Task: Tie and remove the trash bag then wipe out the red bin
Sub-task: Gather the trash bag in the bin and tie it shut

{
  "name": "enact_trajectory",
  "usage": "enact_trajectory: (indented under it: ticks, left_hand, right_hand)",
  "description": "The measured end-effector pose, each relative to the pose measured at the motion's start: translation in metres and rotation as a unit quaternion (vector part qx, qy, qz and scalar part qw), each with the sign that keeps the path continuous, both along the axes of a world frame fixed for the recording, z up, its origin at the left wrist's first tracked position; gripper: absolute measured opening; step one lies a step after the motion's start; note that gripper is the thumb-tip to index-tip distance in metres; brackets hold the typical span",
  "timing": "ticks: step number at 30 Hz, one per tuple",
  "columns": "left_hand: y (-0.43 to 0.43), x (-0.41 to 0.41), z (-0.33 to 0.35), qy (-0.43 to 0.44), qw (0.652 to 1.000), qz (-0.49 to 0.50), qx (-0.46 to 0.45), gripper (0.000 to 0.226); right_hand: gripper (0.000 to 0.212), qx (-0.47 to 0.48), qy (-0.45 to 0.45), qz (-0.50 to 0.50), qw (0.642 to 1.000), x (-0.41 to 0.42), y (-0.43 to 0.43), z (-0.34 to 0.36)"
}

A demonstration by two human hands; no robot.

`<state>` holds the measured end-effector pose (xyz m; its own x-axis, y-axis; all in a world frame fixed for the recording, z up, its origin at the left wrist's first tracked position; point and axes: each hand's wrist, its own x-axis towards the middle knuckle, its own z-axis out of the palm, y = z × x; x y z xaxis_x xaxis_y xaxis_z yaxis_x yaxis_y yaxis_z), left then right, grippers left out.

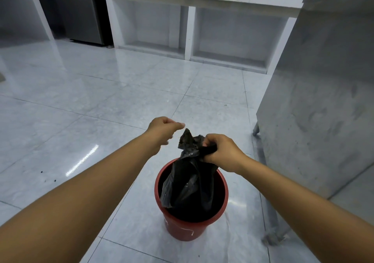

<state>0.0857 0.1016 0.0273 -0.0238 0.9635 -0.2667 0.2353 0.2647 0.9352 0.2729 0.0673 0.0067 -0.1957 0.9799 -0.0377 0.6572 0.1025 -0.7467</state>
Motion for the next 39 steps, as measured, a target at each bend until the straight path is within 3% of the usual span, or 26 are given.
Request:
enact_trajectory:
  ticks: [3, 6, 8, 10, 11, 14, 15, 17, 19, 20, 22, 23, 25, 26, 27, 29, 30, 32, 34, 36, 39]
  left_hand:
    - [-0.005, -0.004, -0.017, 0.064, 0.994, -0.026, -0.080, 0.048]
    - [-0.010, 0.007, -0.032, 0.035, 0.995, -0.066, -0.061, 0.056]
    - [-0.007, 0.014, -0.037, 0.043, 0.998, -0.044, -0.022, 0.039]
    - [-0.005, 0.020, -0.037, 0.067, 0.997, -0.026, -0.008, 0.006]
    - [-0.005, 0.022, -0.036, 0.074, 0.997, -0.029, -0.001, 0.009]
    - [-0.005, 0.024, -0.024, 0.099, 0.992, -0.060, 0.041, 0.014]
    - [-0.006, 0.023, -0.019, 0.111, 0.989, -0.078, 0.055, 0.014]
    - [-0.009, 0.020, -0.010, 0.129, 0.981, -0.123, 0.082, 0.017]
    - [-0.012, 0.017, -0.005, 0.124, 0.973, -0.169, 0.098, 0.017]
    - [-0.014, 0.015, -0.004, 0.121, 0.969, -0.187, 0.106, 0.016]
    - [-0.016, 0.007, -0.005, 0.108, 0.967, -0.195, 0.122, 0.020]
    - [-0.015, 0.000, -0.007, 0.092, 0.972, -0.175, 0.129, 0.027]
    - [-0.011, -0.025, -0.013, 0.085, 0.980, -0.136, 0.115, 0.044]
    - [-0.009, -0.040, -0.019, 0.127, 0.977, -0.149, 0.086, 0.052]
    - [-0.011, -0.054, -0.028, 0.203, 0.959, -0.198, 0.027, 0.065]
    - [-0.025, -0.067, -0.046, 0.352, 0.871, -0.327, -0.104, 0.107]
    - [-0.035, -0.063, -0.054, 0.369, 0.843, -0.372, -0.122, 0.119]
    - [-0.048, -0.042, -0.065, 0.284, 0.873, -0.393, -0.053, 0.119]
    - [-0.049, -0.016, -0.067, 0.158, 0.924, -0.346, 0.032, 0.105]
    - [-0.042, 0.005, -0.059, 0.046, 0.952, -0.295, 0.062, 0.101]
    - [-0.032, 0.028, -0.049, 0.013, 0.964, -0.244, 0.104, 0.060]
  right_hand:
    - [0.023, 0.011, 0.015, -0.007, 1.000, 0.001, -0.002, -0.002]
    - [0.024, 0.009, 0.034, 0.010, 0.999, 0.002, -0.004, -0.002]
    - [0.025, 0.000, 0.047, 0.017, 0.999, 0.002, -0.004, 0.001]
    - [0.030, -0.012, 0.051, 0.021, 0.998, 0.003, -0.003, 0.004]
    - [0.042, -0.020, 0.041, 0.019, 0.999, 0.004, -0.002, 0.004]
    - [0.111, -0.079, 0.004, -0.004, 0.997, 0.008, 0.005, 0.007]
    - [0.126, -0.101, 0.005, 0.000, 0.995, 0.010, 0.008, 0.007]
    - [0.135, -0.140, 0.017, 0.007, 0.990, 0.010, 0.015, 0.006]
    - [0.121, -0.152, 0.010, -0.005, 0.988, 0.004, 0.021, 0.007]
    - [0.100, -0.147, -0.002, -0.007, 0.989, 0.000, 0.023, 0.005]
    - [0.033, -0.135, -0.049, 0.005, 0.990, -0.009, 0.025, 0.004]
    - [0.014, -0.128, -0.066, 0.006, 0.990, -0.013, 0.024, 0.005]
    - [0.008, -0.115, -0.073, -0.010, 0.991, -0.014, 0.025, 0.006]
    - [0.014, -0.105, -0.069, -0.024, 0.992, -0.013, 0.025, 0.007]
    - [0.019, -0.096, -0.060, -0.033, 0.993, -0.011, 0.025, 0.008]
    - [0.014, -0.079, -0.030, -0.038, 0.996, -0.007, 0.022, 0.010]
    - [0.013, -0.073, -0.016, -0.030, 0.997, -0.006, 0.020, 0.011]
    - [0.010, -0.062, 0.000, -0.004, 0.998, -0.007, 0.016, 0.012]
    - [0.015, -0.051, 0.008, 0.025, 0.998, -0.011, 0.011, 0.016]
    - [0.013, -0.040, 0.008, 0.054, 0.998, -0.017, 0.005, 0.021]
    - [0.014, -0.030, 0.006, 0.087, 0.996, -0.021, -0.003, 0.036]
